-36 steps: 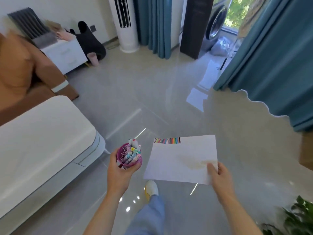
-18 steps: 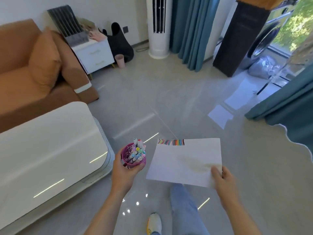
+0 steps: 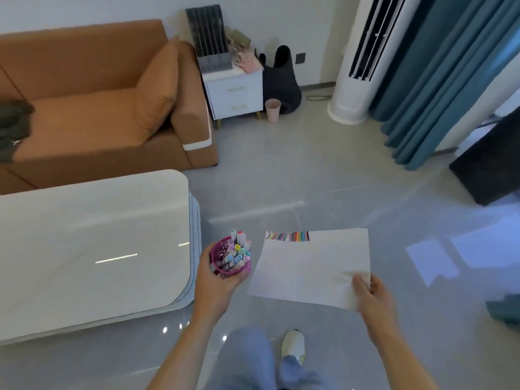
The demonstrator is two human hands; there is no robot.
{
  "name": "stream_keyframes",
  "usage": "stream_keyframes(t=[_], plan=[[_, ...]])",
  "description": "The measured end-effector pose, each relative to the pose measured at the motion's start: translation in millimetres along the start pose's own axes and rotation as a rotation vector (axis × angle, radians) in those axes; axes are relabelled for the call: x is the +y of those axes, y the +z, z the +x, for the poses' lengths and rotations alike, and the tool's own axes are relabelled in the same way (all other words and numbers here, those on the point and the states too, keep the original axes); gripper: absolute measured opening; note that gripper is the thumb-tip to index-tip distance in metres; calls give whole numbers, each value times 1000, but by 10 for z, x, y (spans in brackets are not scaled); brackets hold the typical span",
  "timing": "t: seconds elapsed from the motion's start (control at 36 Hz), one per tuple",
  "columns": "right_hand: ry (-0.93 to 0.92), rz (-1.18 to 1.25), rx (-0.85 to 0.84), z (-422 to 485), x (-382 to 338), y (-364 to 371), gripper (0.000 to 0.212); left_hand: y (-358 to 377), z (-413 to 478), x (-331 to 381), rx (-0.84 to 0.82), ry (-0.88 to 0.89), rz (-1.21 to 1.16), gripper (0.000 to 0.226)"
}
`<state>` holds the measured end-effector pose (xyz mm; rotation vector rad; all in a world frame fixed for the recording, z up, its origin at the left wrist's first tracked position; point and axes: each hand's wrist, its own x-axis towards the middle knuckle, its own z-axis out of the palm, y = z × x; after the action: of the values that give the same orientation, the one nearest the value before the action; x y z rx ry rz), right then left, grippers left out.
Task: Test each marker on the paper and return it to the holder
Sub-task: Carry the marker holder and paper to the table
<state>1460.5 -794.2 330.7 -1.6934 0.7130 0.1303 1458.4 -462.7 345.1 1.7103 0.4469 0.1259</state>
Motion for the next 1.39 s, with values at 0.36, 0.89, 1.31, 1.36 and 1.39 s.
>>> stream_keyframes(t=[0.36,0.89,1.31,1.36,1.39], plan=[[-51,-98,-178,1633,-1113,1215,16,61,1723,159,202,-75,-19,82],[-116,-178,-330,3313,-3108,3388,16,-307,4495,647,324,-114,-20,89],[-226,-428,-691,5038,-4550,5588,11,-415,6182,858,726,-203,-90,83],[-254,-465,-748,5156,-4748,5871,11,-433,6339,889,791,-214,-112,83],[-255,-478,-773,5194,-4832,6008,11,-448,6401,900,821,-220,-126,83]])
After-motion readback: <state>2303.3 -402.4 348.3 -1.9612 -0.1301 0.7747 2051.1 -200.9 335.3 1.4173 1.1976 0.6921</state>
